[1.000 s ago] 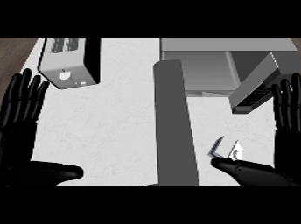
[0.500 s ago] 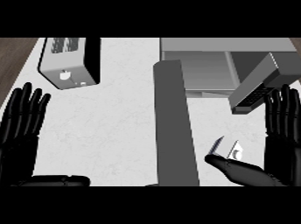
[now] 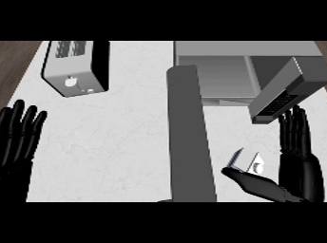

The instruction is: Pick up the milk, place it into the microwave and close the microwave

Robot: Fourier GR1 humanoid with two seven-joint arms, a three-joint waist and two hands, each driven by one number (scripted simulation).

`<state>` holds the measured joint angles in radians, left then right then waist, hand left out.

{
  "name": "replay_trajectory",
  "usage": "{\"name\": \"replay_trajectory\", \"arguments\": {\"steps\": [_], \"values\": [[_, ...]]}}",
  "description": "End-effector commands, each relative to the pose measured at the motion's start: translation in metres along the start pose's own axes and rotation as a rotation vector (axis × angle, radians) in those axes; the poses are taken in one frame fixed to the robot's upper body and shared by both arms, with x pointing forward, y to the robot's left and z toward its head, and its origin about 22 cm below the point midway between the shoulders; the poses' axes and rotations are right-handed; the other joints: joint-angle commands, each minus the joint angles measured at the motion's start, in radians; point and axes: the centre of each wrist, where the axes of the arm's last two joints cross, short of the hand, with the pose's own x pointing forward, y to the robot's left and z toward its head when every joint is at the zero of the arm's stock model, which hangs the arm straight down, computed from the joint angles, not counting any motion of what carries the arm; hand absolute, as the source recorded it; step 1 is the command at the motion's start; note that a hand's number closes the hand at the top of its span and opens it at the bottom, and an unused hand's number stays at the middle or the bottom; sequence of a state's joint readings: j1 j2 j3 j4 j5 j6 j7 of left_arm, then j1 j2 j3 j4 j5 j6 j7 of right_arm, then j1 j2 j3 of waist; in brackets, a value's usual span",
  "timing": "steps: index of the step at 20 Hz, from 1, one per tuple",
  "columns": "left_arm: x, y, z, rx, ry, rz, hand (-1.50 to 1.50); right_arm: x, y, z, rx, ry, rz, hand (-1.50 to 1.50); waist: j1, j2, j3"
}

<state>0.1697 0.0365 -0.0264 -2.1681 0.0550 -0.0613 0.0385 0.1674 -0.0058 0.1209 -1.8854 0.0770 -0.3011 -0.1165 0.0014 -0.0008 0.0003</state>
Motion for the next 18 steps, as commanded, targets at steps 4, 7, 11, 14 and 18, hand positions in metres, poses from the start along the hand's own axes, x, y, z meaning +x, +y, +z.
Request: {"name": "replay_trajectory", "arguments": {"steps": [4,7,11,14,18], "values": [[-0.001,0.011,0.022,-0.009,0.01,0.011,-1.5,-0.036,-0.029,0.03,-0.031,0.055,0.041,-1.5,-0.001,0.0,0.0],[0.015,-0.014,0.015,-0.015,0.016,0.015,-1.5,-0.068,-0.022,0.03,-0.028,0.077,0.072,-1.5,0.0,0.0,0.0],[0.004,-0.009,0.036,-0.005,-0.001,0.02,-1.5,-0.086,-0.044,0.033,-0.085,0.077,0.068,-1.5,0.002,0.0,0.0],[0.013,-0.012,0.029,-0.012,0.012,0.012,-1.5,-0.105,-0.048,0.061,-0.1,0.078,0.063,-1.5,0.0,0.0,0.0],[0.006,-0.016,0.02,-0.011,0.008,0.013,-1.5,-0.139,-0.046,0.06,-0.064,0.117,0.077,-1.5,0.001,0.001,0.0]]}}
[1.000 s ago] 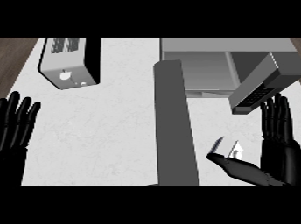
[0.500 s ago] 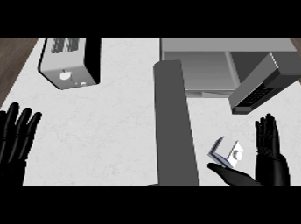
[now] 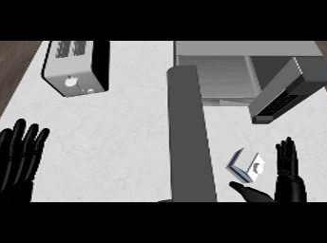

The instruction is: Pick up the milk, place it into the microwave and close the microwave

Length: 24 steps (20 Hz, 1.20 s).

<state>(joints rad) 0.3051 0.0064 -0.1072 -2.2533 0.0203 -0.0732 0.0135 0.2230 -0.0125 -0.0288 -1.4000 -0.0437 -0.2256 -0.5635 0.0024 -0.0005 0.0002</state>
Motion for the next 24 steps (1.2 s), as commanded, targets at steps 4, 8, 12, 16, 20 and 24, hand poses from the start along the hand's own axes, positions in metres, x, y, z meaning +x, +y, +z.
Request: {"name": "replay_trajectory", "arguments": {"steps": [4,8,12,16,20,24], "values": [[0.012,-0.011,0.008,-0.005,-0.002,-0.008,-1.5,-0.036,0.01,0.015,-0.008,0.015,-0.04,-1.5,0.001,0.0,0.0],[0.016,0.008,0.008,-0.009,0.005,-0.002,-1.5,-0.059,-0.021,0.001,0.005,0.028,-0.077,-1.5,0.004,0.0,0.0],[0.013,-0.005,0.014,-0.006,-0.014,-0.023,-1.5,-0.081,-0.01,-0.01,-0.022,0.02,-0.048,-1.5,0.007,0.001,0.001],[0.003,0.008,0.025,0.003,0.002,-0.024,-1.5,-0.089,0.003,0.006,-0.002,0.041,-0.046,-1.5,0.005,0.0,0.0],[0.001,-0.004,0.013,-0.001,0.001,-0.009,-1.5,-0.104,-0.005,-0.002,0.051,0.023,-0.022,-1.5,0.009,0.003,0.001],[0.003,-0.013,0.01,0.002,0.011,0.012,-1.5,-0.096,-0.027,-0.01,0.163,-0.08,0.119,1.5,0.013,0.004,0.002]]}}
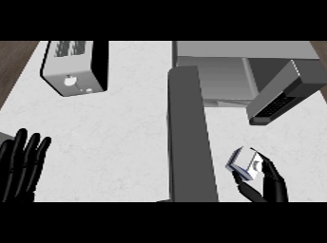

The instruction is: Pick up the milk, place it into the microwave and close the microwave

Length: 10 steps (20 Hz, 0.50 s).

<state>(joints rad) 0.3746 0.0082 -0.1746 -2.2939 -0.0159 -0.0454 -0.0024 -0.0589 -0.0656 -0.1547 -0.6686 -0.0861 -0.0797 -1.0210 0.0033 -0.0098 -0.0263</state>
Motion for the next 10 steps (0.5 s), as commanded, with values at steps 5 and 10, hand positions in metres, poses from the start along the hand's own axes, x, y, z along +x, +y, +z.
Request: {"name": "replay_trajectory", "arguments": {"steps": [5,10], "values": [[0.002,0.003,0.009,-0.014,-0.003,0.002,-1.5,-0.007,0.003,0.001,0.074,-0.125,-0.079,1.5,0.016,0.011,0.029],[-0.011,0.002,0.02,0.018,0.0,-0.004,-1.5,0.01,0.025,-0.012,0.182,-0.169,-0.147,1.5,0.003,0.006,0.025]]}}
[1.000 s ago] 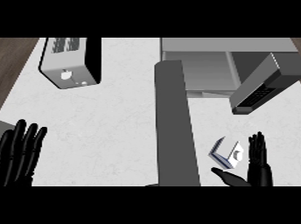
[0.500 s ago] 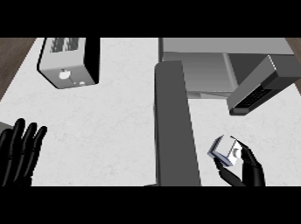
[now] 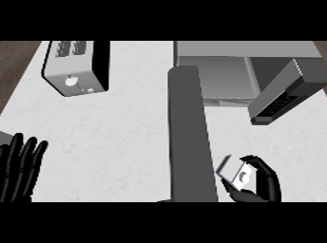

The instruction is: Pick up the milk, place it into the microwave and close the microwave

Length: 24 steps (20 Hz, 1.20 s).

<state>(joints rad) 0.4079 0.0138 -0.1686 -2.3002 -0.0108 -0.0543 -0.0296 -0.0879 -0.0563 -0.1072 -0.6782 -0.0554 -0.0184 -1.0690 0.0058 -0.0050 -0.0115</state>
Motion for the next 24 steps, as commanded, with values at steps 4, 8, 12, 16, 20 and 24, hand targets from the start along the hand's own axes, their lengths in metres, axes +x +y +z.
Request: {"name": "replay_trajectory", "arguments": {"steps": [4,8,12,16,20,24], "values": [[-0.013,0.008,0.003,0.015,0.01,0.011,-1.5,0.02,0.01,-0.019,0.131,-0.097,-0.095,1.5,-0.005,0.003,0.011],[-0.01,0.023,0.001,0.021,0.034,0.018,-1.5,0.017,-0.01,0.003,0.203,-0.096,-0.101,1.5,-0.004,0.004,0.011],[0.013,0.017,0.013,0.029,0.034,0.013,-1.5,0.032,0.006,-0.015,0.178,-0.117,-0.097,1.5,-0.003,0.003,0.011],[-0.006,0.034,0.011,0.016,0.048,0.011,-1.5,0.054,-0.001,-0.045,0.138,-0.129,-0.074,1.5,-0.004,0.003,0.011],[-0.018,0.024,-0.008,0.023,0.038,0.0,-1.5,0.055,0.048,-0.066,0.175,-0.15,0.002,1.5,-0.004,0.005,0.011],[-0.003,0.046,-0.004,0.035,0.028,0.017,-1.5,0.068,0.082,-0.096,0.197,-0.151,0.068,1.5,0.003,0.005,0.011]]}}
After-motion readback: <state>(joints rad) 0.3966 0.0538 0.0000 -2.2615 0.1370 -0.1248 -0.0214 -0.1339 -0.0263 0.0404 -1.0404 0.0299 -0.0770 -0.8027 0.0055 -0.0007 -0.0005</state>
